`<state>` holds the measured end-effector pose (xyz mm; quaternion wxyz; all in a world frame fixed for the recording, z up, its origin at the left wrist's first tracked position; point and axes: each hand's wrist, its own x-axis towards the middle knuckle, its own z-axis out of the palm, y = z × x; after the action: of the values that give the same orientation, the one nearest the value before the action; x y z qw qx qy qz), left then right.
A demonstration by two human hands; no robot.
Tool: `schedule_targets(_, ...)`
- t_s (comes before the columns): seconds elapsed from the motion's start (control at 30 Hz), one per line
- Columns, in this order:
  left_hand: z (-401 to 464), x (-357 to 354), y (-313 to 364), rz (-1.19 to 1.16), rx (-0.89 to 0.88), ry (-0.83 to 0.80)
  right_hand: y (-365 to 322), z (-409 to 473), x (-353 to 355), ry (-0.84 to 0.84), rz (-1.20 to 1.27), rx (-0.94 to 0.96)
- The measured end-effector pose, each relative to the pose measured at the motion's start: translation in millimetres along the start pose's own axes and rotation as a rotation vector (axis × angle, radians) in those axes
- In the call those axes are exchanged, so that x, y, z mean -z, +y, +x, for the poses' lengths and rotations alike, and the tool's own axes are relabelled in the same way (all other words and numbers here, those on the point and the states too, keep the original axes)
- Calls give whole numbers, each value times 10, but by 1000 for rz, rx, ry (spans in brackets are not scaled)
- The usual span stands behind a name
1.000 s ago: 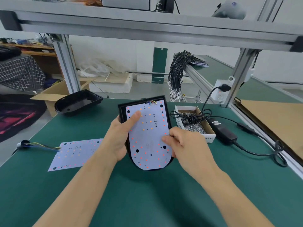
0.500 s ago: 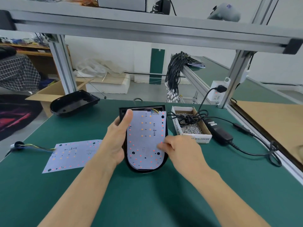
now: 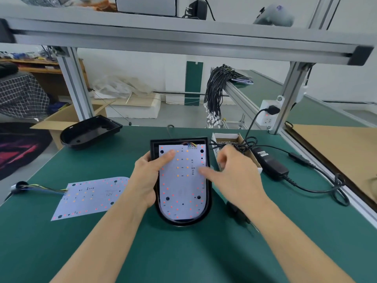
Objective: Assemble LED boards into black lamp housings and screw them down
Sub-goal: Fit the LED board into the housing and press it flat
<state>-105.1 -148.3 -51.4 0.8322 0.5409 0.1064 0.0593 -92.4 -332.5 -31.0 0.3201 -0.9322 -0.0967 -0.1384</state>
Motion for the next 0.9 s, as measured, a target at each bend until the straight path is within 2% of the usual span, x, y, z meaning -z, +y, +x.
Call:
schedule_targets(0.03,-10,9,0,-5,5,-5,22,20,10,-35,229,-80)
schedule_targets(0.1,-24,-3,9,-8,22,-15,31,30,-31,-219,562,-172)
schedule_targets(0.13,-27,-21,21,0,28,-15,39,28,-82,-276,664,-185)
schedule_targets(0.2,-30,-62,45,15,23,-6,9,5,-169,-263,785,-211)
schedule_targets(0.33,-48,-108,48,4,-30,33,-45,26,-236,-150,844,-229)
schedule_targets(0.53,-53,-118,67,-17,-23,-35,-36,43,-224,-160,930,-258)
schedule_targets(0.77,-38,-114,29,157,-197,-22,-143,20,-218,-58,998,-192)
schedule_targets(0.9,-61,-87,19,228,-251,-69,-171,33,-161,-30,908,-126)
